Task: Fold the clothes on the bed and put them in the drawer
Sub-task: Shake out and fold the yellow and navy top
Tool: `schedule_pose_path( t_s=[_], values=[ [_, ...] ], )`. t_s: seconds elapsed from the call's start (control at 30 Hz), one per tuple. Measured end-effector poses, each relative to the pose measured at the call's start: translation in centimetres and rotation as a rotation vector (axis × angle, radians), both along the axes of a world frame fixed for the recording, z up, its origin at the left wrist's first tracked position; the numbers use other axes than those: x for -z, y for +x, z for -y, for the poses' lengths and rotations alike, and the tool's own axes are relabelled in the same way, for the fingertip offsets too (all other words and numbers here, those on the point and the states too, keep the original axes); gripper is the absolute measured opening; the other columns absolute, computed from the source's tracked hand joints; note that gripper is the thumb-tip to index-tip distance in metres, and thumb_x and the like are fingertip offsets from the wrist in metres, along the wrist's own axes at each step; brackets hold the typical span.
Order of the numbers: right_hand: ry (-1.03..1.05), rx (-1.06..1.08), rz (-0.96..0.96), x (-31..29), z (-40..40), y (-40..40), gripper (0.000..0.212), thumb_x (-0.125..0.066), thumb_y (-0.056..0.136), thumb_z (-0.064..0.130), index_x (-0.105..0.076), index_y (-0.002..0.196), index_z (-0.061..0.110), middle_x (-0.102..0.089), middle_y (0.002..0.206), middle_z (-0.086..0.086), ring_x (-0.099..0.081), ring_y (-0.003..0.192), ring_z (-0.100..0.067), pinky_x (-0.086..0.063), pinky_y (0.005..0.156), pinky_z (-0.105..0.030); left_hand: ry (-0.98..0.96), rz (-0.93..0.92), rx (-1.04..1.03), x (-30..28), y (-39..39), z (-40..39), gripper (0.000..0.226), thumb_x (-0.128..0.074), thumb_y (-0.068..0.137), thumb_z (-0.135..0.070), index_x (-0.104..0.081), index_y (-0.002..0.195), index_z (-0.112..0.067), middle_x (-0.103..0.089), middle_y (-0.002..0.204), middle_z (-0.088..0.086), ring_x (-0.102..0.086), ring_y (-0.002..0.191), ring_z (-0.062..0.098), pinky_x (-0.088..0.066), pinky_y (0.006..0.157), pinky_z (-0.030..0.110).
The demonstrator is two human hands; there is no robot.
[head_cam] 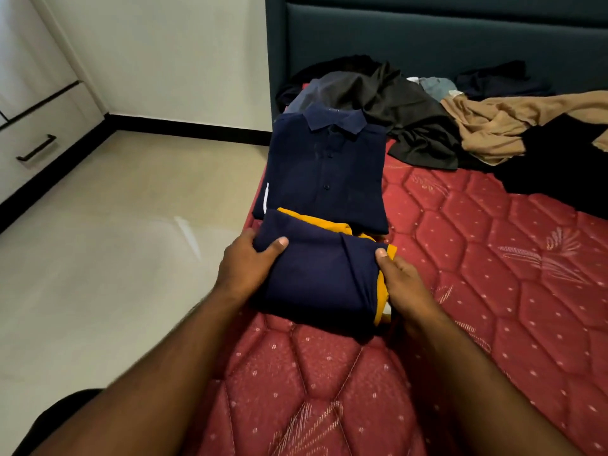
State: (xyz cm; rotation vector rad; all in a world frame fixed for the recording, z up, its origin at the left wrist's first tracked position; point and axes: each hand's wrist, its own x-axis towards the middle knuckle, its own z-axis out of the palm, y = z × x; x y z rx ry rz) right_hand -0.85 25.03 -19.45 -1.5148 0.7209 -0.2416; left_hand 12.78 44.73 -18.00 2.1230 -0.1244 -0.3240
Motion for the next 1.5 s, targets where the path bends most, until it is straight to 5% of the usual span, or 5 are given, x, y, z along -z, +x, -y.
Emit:
schedule_pose_path(
  t_s=[0.2, 0.73, 0.97, 1.13, 1.5],
  values=[
    [-0.262, -0.001, -0.051, 0.0, 0.7, 0.7, 0.033, -0.053, 0.096, 0.042, -0.060, 0.122, 0.022, -0.064, 0.121, 0.005, -0.060, 0.113, -0.012, -0.046, 0.100, -0.034, 0.044, 0.085, -0.081, 0.7, -2.0, -1.4, 0.046, -0.070, 0.081, -0.042, -0.049, 0.120, -0.029, -0.056, 0.108, -0.006, -0.058, 0.100, 0.020, -0.047, 0.087, 0.036],
    [0.013, 0.213, 0.100, -1.6, 1.9, 1.7, 0.024, -0.058, 0.096, 0.014, -0.060, 0.072, 0.009, -0.057, 0.052, 0.001, -0.049, 0.045, -0.010, -0.041, 0.044, -0.018, 0.046, 0.123, -0.097, -0.8, 0.6, -1.3, 0.025, -0.051, 0.097, -0.037, -0.051, 0.102, -0.012, -0.063, 0.107, 0.010, -0.059, 0.099, 0.034, -0.047, 0.087, 0.042],
    [-1.425, -0.409, 0.228, -1.5, -3.0, 0.0, 0.053, -0.035, 0.095, 0.053, -0.054, 0.136, 0.025, -0.045, 0.147, -0.004, -0.039, 0.135, -0.026, -0.031, 0.112, -0.044, 0.368, 0.664, 0.473, 1.1, -2.8, 0.7, 0.064, -0.023, 0.090, -0.055, -0.032, 0.149, -0.033, -0.038, 0.153, -0.001, -0.037, 0.139, 0.024, -0.032, 0.112, 0.050],
    [-0.999, -0.492, -0.364, 3.5, 1.9, -2.6, 0.091, -0.001, 0.074, 0.085, -0.020, 0.151, 0.039, -0.022, 0.159, 0.011, -0.019, 0.146, -0.012, -0.013, 0.119, -0.043, 0.660, 0.382, 0.454, 4.2, -2.9, 0.3, 0.064, -0.010, 0.093, -0.068, 0.005, 0.151, -0.047, 0.005, 0.164, -0.004, 0.003, 0.150, 0.029, 0.000, 0.115, 0.063],
    [-0.547, -0.026, 0.147, 2.5, -2.2, -6.8, 0.042, -0.085, 0.067, 0.019, -0.061, 0.097, 0.034, -0.064, 0.099, 0.012, -0.060, 0.086, -0.002, -0.048, 0.078, -0.024, 0.651, 0.518, 0.571, 2.8, -6.3, 1.7, 0.069, 0.006, 0.082, -0.076, 0.023, 0.143, -0.051, 0.026, 0.154, -0.022, 0.018, 0.148, 0.017, 0.006, 0.108, 0.072]
  ],
)
